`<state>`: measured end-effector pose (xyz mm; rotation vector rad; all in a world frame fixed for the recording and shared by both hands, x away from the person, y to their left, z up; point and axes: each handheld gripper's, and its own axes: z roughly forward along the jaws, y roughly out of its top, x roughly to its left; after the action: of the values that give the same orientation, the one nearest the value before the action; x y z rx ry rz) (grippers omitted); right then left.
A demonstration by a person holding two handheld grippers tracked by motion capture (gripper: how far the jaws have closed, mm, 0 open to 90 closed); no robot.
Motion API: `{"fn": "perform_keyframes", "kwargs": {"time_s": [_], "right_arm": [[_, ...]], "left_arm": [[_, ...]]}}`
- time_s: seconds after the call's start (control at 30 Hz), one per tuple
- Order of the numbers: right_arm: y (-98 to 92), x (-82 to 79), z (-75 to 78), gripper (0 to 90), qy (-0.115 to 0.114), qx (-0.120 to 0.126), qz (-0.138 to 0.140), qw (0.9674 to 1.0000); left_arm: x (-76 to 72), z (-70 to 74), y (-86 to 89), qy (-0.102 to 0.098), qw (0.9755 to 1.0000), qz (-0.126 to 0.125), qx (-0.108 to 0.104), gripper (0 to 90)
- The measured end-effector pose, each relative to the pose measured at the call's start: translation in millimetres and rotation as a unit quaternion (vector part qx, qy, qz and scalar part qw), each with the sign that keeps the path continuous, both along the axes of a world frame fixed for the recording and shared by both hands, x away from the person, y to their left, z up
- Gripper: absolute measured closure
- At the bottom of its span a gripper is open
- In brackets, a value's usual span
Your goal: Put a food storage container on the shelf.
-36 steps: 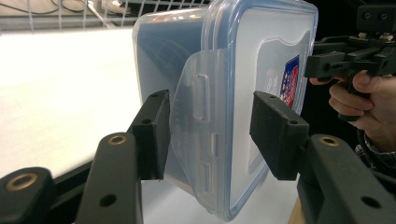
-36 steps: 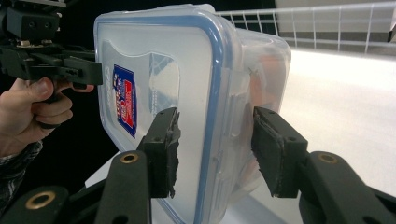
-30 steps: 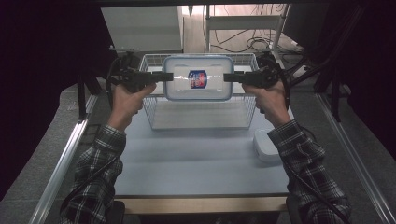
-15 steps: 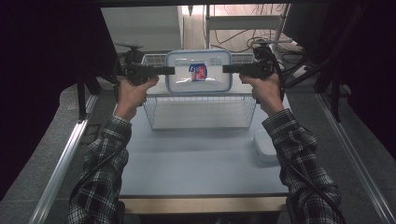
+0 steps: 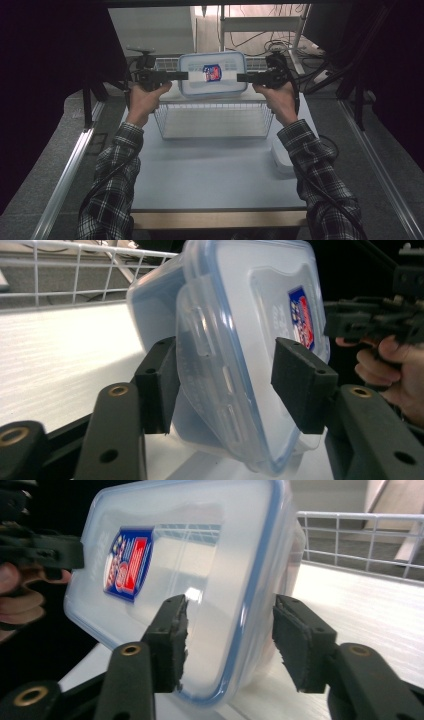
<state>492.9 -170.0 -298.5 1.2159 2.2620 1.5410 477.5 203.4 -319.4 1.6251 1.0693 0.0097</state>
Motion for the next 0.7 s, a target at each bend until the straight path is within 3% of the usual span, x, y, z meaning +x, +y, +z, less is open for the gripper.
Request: {"fn": "perform_keyframes", "kwargs": {"time_s": [0.13,0.27,0.3,0.4,0.53,0.7], "right_arm": [[-0.3,0.5,-3.7,52.4,-0.001,0.003,-0.008,1.0],[-0.3,-0.6,-4.1,52.4,0.0,0.004,-0.011,0.9999],[-0.1,-0.8,-4.1,52.4,0.001,0.004,-0.012,0.9999],[0.8,-3.0,-2.8,60.5,-0.01,-0.007,-0.019,0.9997],[5.1,-5.6,0.4,61.0,-0.031,-0.018,-0.036,0.9987],[6.4,-6.1,1.7,61.1,-0.034,-0.025,-0.037,0.9984]], "left_arm": [[6.1,-4.8,2.7,0.009,0.9998,0.005,-0.019,43.2],[11.0,-6.8,4.6,0.006,0.9997,0.002,-0.022,42.7],[11.2,-6.5,3.9,0.002,0.9998,0.009,-0.018,42.1],[9.6,-4.2,-1.2,-0.016,0.999,0.025,0.035,39.3],[8.8,-5.6,-5.5,-0.024,0.9987,0.025,0.037,39.0],[5.8,-2.5,-8.8,-0.037,0.9971,0.037,0.055,41.2]]}}
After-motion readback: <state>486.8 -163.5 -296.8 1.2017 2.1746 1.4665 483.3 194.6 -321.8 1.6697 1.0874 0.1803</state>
